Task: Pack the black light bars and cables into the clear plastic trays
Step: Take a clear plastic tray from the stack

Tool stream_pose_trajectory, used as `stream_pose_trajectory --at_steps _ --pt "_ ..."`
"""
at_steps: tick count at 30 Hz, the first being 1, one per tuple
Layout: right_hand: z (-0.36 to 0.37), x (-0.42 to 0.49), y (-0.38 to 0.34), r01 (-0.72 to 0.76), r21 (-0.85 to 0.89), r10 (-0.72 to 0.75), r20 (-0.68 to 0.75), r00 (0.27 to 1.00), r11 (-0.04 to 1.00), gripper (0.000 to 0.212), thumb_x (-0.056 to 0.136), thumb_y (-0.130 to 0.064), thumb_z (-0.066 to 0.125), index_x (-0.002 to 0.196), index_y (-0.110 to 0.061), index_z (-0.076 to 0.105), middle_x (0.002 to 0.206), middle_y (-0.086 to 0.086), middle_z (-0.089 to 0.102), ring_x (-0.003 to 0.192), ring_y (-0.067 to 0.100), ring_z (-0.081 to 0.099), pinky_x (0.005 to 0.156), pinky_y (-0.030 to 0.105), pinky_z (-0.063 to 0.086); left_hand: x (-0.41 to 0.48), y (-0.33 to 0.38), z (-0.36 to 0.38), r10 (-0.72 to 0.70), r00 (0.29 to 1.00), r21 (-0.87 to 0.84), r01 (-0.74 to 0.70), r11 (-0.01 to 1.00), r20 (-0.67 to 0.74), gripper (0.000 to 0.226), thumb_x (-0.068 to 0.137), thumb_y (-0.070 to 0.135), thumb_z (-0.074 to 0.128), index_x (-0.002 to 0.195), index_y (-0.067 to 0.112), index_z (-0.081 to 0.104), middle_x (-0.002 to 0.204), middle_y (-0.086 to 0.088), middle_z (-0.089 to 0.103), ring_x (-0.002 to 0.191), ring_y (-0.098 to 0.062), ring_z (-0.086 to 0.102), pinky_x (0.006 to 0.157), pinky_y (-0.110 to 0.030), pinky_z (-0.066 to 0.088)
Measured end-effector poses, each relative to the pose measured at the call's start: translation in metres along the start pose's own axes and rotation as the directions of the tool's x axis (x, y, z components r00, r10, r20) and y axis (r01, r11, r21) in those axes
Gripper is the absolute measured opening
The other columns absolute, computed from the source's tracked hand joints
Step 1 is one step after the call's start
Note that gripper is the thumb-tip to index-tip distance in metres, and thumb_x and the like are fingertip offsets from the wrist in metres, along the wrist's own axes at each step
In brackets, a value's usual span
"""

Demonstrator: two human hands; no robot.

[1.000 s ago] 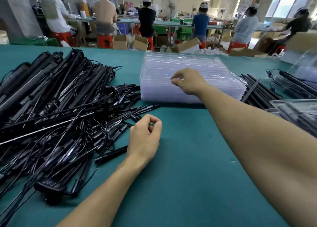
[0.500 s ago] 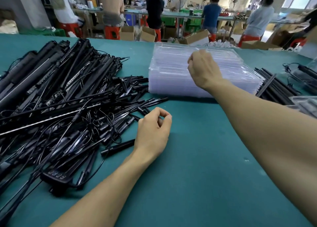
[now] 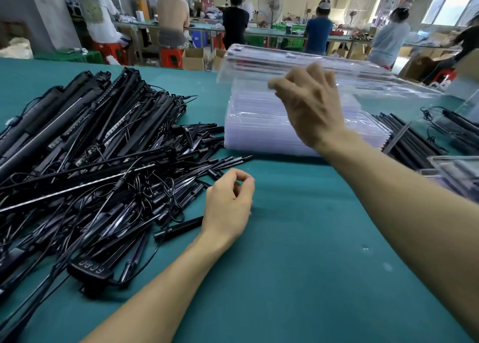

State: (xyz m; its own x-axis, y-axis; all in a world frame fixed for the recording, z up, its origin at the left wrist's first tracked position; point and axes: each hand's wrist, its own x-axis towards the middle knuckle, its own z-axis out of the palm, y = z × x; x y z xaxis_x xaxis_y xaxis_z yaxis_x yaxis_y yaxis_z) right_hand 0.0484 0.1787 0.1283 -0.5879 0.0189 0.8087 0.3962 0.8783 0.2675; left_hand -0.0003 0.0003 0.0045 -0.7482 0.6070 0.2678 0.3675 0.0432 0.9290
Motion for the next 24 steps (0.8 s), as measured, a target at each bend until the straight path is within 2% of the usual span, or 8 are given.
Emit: stream_pose_trajectory --at_steps 2,5,9,13,15,18,22,24 --pt "-0.023 -0.02 -0.021 0.006 -0.004 -0.007 -0.077 0.997 1.0 0.02 0.088 -0.003 0.064 0.098 -0.018 0.072 0.086 0.007 0.065 0.083 0.03 0.059 0.068 0.035 0.034 0.003 0.011 -0.003 -0.131 0.991 -0.256 0.123 0.959 -0.017 0.02 0.102 0.028 0.048 0.088 0.019 0.06 0.061 0.002 0.062 0.051 -0.015 0.059 0.044 -0.026 0.047" --pt "-0.067 -0.061 -0.054 -0.042 0.06 0.05 -0.143 0.989 0.997 0.029 0.08 0.003 0.064 0.096 -0.02 0.073 0.088 0.001 0.066 0.081 0.03 0.058 0.069 0.035 0.031 0.012 0.029 -0.023 -0.348 0.932 -0.656 0.324 0.681 0.1 0.049 0.104 0.053 0.029 0.103 0.016 0.06 0.077 -0.007 0.07 0.063 -0.019 0.068 0.051 -0.029 0.055" --pt "-0.125 -0.122 -0.091 -0.103 0.162 0.119 -0.09 0.989 0.981 0.032 0.078 0.001 0.066 0.097 -0.023 0.074 0.09 -0.004 0.066 0.08 0.026 0.055 0.073 0.035 0.035 0.015 0.034 -0.058 -0.281 0.891 -0.746 0.452 0.489 0.356 0.073 0.092 0.074 0.027 0.116 0.013 0.06 0.104 -0.017 0.074 0.089 -0.032 0.072 0.069 -0.044 0.06" --pt "-0.165 -0.16 -0.123 -0.086 0.192 0.087 0.002 0.996 0.978 0.03 0.083 -0.008 0.052 0.086 -0.028 0.075 0.077 -0.007 0.064 0.065 0.021 0.052 0.064 0.031 0.04 0.007 0.029 -0.073 -0.29 0.856 -0.602 0.51 0.615 0.429 0.061 0.086 0.063 0.054 0.124 0.015 0.057 0.112 -0.017 0.072 0.097 -0.036 0.072 0.069 -0.046 0.06" --pt "-0.173 -0.17 -0.137 -0.103 0.219 0.089 0.076 0.993 0.97 0.023 0.073 -0.012 0.059 0.078 -0.03 0.073 0.069 -0.009 0.059 0.057 0.019 0.049 0.058 0.028 0.04 0.0 0.022 -0.075 -0.326 0.861 -0.478 0.492 0.728 0.389 0.059 0.079 0.04 0.074 0.127 0.013 0.053 0.106 -0.017 0.074 0.092 -0.035 0.073 0.064 -0.04 0.06" --pt "-0.176 -0.18 -0.148 -0.093 0.258 0.034 0.226 0.973 0.962 0.022 0.054 -0.015 0.073 0.069 -0.03 0.066 0.061 -0.009 0.05 0.051 0.016 0.043 0.051 0.023 0.039 -0.008 0.005 -0.077 -0.402 0.882 -0.309 0.464 0.83 0.244 0.067 0.075 0.006 0.081 0.132 0.014 0.046 0.086 -0.017 0.075 0.072 -0.032 0.074 0.056 -0.036 0.058" --pt "-0.172 -0.192 -0.143 -0.009 0.311 -0.12 0.393 0.911 0.95 0.007 0.074 -0.031 0.071 0.073 -0.035 0.065 0.063 -0.011 0.046 0.056 0.012 0.041 0.052 0.021 0.038 -0.015 -0.007 -0.085 -0.365 0.904 -0.089 0.392 0.916 0.222 0.061 0.075 0.012 0.084 0.122 0.029 0.049 0.076 -0.012 0.075 0.065 -0.024 0.073 0.05 -0.033 0.055" --pt "-0.17 -0.191 -0.133 -0.024 0.358 -0.166 0.491 0.856 0.934 0.02 0.086 -0.054 0.058 0.077 -0.038 0.069 0.064 -0.015 0.051 0.061 0.008 0.047 0.055 0.021 0.04 -0.019 -0.008 -0.084 -0.287 0.943 0.07 0.279 0.958 0.171 0.047 0.072 0.027 0.082 0.108 0.038 0.054 0.063 -0.007 0.07 0.059 -0.02 0.068 0.056 -0.035 0.054"
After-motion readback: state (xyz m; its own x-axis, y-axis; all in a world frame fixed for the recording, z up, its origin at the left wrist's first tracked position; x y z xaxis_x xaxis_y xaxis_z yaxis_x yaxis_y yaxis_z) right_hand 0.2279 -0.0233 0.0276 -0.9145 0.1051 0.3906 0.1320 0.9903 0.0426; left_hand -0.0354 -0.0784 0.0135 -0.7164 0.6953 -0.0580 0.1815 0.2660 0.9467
